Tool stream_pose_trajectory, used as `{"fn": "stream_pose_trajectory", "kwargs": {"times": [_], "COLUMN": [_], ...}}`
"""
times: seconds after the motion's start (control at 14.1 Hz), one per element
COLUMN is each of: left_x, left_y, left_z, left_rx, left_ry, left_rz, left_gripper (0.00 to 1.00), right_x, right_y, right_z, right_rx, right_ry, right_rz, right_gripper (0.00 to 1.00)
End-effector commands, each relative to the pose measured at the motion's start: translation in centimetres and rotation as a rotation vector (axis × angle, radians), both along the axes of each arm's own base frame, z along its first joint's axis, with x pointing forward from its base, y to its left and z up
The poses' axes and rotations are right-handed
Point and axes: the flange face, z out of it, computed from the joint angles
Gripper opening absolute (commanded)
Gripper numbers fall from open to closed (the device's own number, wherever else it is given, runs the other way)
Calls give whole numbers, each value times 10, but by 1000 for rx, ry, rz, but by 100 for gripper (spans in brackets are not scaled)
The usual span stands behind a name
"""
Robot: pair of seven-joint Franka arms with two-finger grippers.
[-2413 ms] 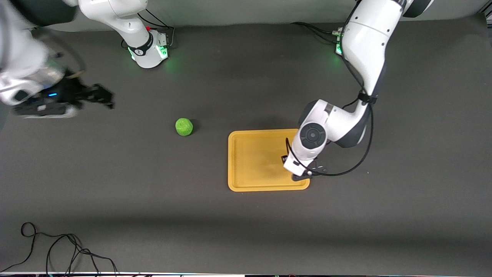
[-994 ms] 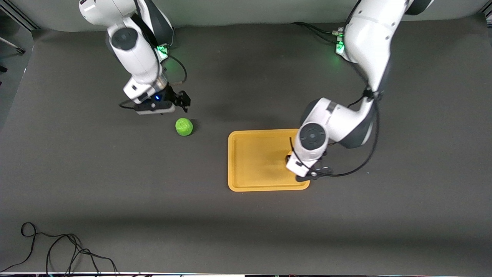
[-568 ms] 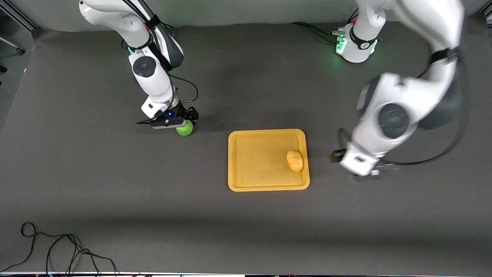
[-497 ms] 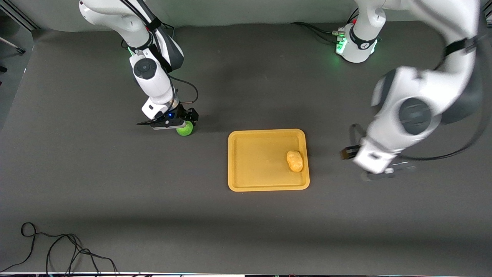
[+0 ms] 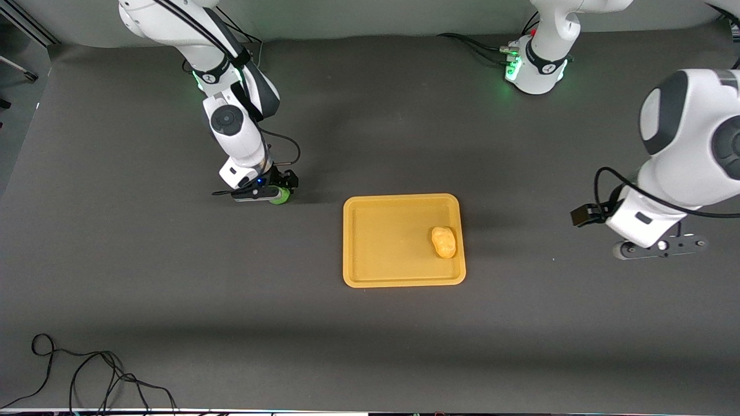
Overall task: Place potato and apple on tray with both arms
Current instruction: 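Release the potato on the tray while the right gripper reaches the apple, then grasp the green apple with the right gripper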
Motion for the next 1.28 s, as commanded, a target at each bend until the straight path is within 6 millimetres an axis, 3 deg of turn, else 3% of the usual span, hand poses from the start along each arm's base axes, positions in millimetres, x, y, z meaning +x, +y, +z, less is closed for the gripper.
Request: {"fn": "stream_pose_trajectory", "kwargs": {"times": [0.0,0.14,0.28,0.43,0.57,0.64,0.78,0.85,0.99,1.21], "left_x": [-20,-27,-28,-28,-30,-31,-31,-30,-30,-32], "left_y": [30,32,31,42,56,76,80,81,81,73], "left_z": [33,51,68,70,71,74,81,84,87,86], "left_rx": [2,-4,-14,-12,-10,-16,-19,-28,-37,-24], "left_ry": [11,9,14,17,18,11,0,-9,-8,-3], "left_rz": [-44,-62,-57,-38,-17,8,-12,-10,-21,-40], "left_gripper": [99,99,100,100,100,99,100,100,100,100], "right_x": [-2,-4,-4,4,25,36,63,81,120,165], "right_y": [-1,-2,-5,-3,-10,-6,6,15,42,99], "right_z": [-8,-9,-3,27,78,105,159,187,226,244], "right_rx": [-9,-16,-27,-18,-12,-14,-29,-38,-43,8], "right_ry": [-1,14,34,17,1,3,27,43,64,57], "right_rz": [14,-3,-12,-13,-37,-46,-67,-78,-88,-165], "right_gripper": [100,75,58,57,57,57,57,57,57,57]}}
